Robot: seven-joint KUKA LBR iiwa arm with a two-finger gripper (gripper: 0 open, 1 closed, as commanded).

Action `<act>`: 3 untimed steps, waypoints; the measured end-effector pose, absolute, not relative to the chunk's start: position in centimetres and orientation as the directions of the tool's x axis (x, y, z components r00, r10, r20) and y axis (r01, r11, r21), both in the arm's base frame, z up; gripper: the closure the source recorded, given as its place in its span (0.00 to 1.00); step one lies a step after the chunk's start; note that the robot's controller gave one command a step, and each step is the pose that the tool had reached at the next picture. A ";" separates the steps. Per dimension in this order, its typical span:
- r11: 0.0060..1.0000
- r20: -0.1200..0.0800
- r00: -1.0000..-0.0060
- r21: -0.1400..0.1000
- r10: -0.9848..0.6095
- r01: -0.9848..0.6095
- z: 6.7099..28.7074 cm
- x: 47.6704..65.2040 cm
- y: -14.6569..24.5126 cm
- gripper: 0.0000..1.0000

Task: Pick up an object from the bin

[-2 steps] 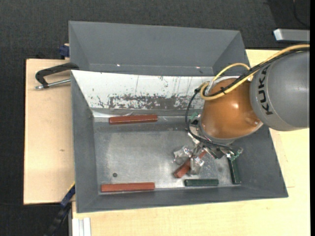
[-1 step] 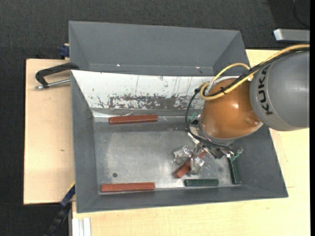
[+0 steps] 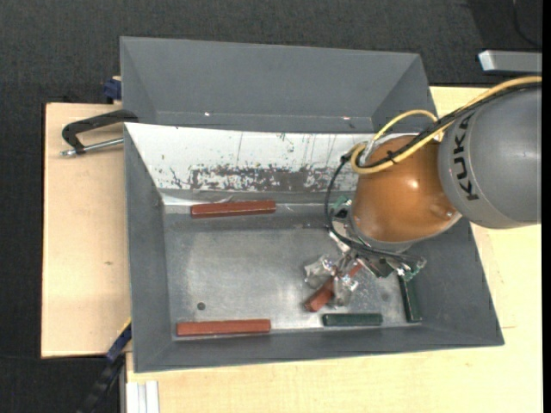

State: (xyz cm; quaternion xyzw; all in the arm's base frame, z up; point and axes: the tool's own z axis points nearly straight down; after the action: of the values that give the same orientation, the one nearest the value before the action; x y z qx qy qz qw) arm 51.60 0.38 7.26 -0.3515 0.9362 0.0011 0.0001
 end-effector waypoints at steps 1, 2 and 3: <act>0.624 -0.010 -0.624 -0.010 -0.781 -0.781 11.1 53.3 2.3 1.00; 0.536 -0.004 -0.536 -0.002 -0.844 -0.844 19.5 50.1 0.7 1.00; 0.536 -0.004 -0.536 -0.001 -0.844 -0.844 19.5 50.1 0.7 1.00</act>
Offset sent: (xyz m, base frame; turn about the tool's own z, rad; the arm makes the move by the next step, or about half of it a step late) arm -0.0158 0.0022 0.1213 -0.2889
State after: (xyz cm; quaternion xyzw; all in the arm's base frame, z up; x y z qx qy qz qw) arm 50.12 0.72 19.45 -0.4816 0.8764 0.0003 0.0019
